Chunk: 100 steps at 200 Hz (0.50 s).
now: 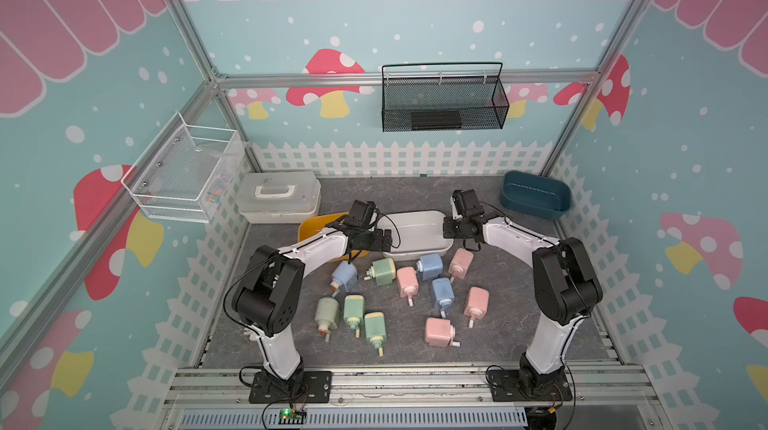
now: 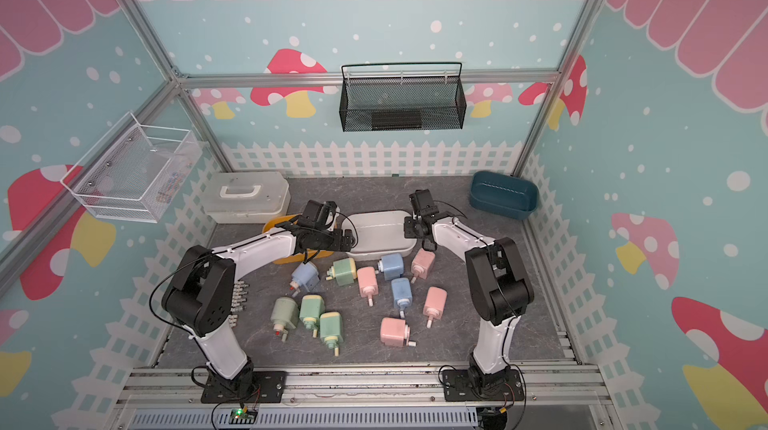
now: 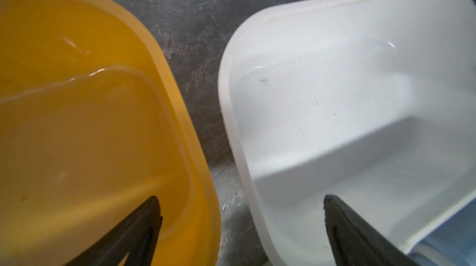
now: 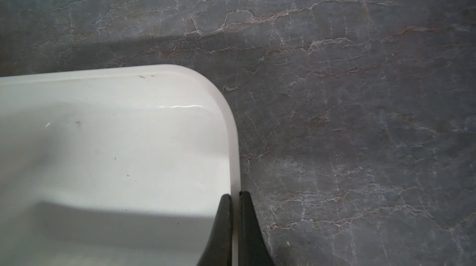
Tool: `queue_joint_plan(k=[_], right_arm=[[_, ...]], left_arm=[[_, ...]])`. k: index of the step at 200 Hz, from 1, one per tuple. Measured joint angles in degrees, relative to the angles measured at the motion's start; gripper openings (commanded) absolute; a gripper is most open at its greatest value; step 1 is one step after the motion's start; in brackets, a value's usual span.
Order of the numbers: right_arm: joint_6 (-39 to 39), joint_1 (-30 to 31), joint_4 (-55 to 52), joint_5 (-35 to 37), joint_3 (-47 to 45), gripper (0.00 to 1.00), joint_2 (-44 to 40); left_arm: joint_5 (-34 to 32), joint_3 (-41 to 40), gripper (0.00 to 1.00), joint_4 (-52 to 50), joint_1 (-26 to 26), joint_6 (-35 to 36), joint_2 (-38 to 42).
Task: Place the pencil sharpeners by color into the storage box
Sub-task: Move the storage box to the center of the board.
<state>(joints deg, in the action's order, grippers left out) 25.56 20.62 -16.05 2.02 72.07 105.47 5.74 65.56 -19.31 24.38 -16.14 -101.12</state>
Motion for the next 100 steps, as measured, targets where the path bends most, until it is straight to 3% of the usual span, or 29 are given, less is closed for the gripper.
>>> queue_joint_plan(k=[23,61,100], right_arm=[[-1.1,0.0,0.6,-1.5,0.0,0.07,0.0],[-1.0,0.1,1.1,-1.9,0.8,0.08,0.6],[1.4,0.2,1.0,-0.9,2.2,0.09,2.2]], left_arm=[[0.8,-3.4,0.99,-0.3,-1.2,0.7,4.1],[0.9,-9.2,0.99,-0.4,-8.2,0.7,10.7],[-1.2,-10.4,0.99,-0.1,-12.8,0.0,11.6]])
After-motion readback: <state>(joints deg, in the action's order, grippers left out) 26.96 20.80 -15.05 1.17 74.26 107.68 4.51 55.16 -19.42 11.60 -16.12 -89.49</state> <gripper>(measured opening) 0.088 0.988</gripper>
